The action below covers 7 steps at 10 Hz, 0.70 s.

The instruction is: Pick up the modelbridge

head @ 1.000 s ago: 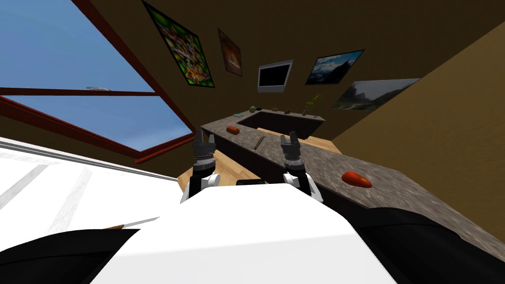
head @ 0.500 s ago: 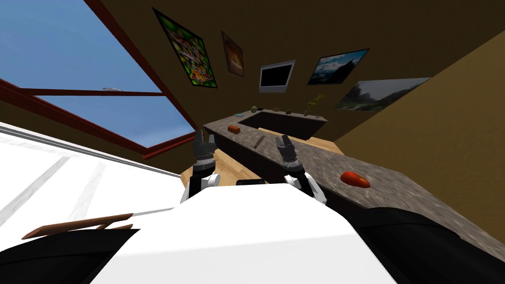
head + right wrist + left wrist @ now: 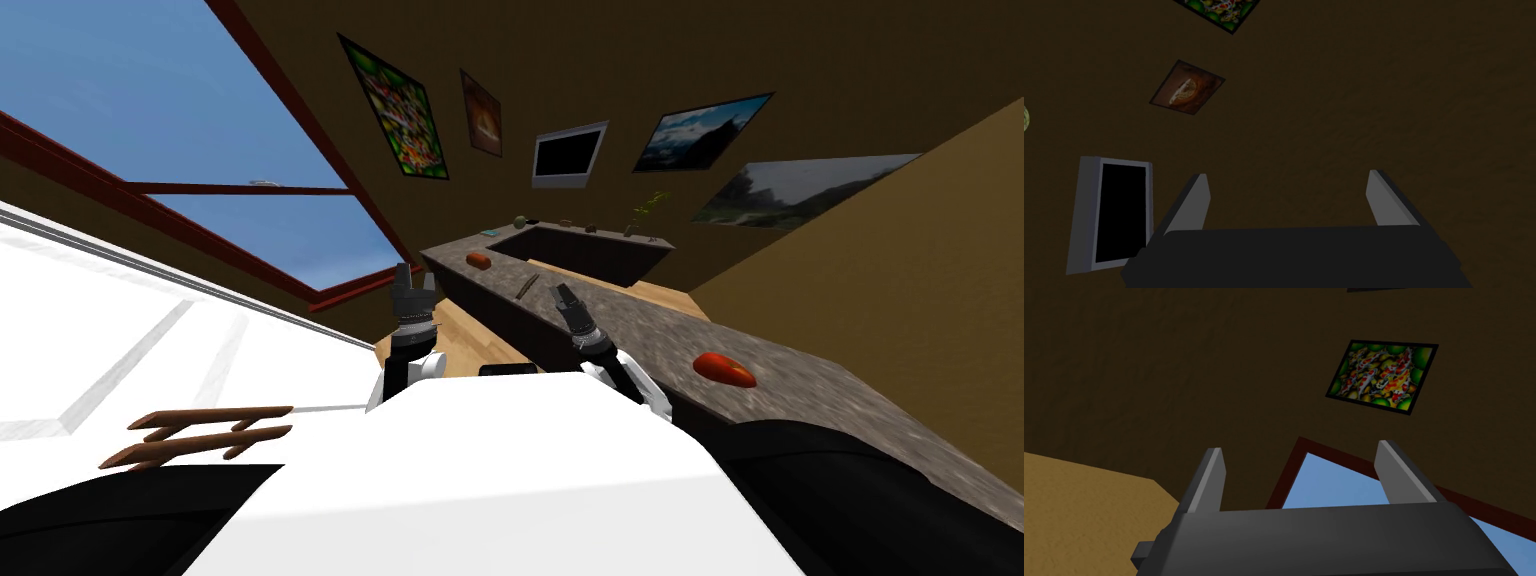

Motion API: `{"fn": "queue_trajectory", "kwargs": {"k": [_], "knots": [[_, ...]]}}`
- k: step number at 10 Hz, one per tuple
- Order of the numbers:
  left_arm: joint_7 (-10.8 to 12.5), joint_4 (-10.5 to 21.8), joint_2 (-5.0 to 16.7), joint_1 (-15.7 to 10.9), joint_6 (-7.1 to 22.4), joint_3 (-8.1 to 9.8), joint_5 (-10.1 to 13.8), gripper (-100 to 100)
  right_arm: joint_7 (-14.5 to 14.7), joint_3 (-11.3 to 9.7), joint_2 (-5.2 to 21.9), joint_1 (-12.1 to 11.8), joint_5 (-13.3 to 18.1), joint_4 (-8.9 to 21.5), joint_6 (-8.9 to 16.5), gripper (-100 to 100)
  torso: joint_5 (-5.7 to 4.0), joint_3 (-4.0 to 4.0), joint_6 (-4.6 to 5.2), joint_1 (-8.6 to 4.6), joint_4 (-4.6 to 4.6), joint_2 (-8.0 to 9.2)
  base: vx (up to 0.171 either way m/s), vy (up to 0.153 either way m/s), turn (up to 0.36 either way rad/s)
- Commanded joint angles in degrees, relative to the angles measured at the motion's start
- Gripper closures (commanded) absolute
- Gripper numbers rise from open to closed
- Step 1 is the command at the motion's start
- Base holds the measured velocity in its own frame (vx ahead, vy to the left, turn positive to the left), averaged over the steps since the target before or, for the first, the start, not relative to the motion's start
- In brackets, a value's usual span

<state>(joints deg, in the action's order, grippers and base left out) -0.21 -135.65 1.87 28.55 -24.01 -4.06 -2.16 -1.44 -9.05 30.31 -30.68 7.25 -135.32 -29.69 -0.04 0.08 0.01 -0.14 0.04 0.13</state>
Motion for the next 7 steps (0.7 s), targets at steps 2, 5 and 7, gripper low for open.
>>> {"fn": "queue_trajectory", "kwargs": {"k": [2, 5, 7], "knots": [[0.0, 0.0, 0.0, 0.0, 0.0, 0.00, 0.0, 0, 0.4, -1.4, 4.7, 0.3, 0.8, 0.7, 0.6, -100, 0.01, -0.01, -0.03, 0.03, 0.00, -0.01, -0.037, -0.019, 0.116], [0.0, 0.0, 0.0, 0.0, 0.0, 0.00, 0.0, 0, 1.6, -4.6, 10.4, 0.4, 2.8, 1.9, 1.7, -100, 0.01, -0.05, 0.00, 0.02, -0.02, -0.08, -0.025, -0.022, 0.165], [0.0, 0.0, 0.0, 0.0, 0.0, 0.00, 0.0, 0, 2.4, -6.3, 14.0, 0.6, 3.9, 2.7, 2.3, -100, 0.01, -0.06, 0.00, 0.04, -0.02, -0.10, -0.019, -0.017, 0.133]]}}
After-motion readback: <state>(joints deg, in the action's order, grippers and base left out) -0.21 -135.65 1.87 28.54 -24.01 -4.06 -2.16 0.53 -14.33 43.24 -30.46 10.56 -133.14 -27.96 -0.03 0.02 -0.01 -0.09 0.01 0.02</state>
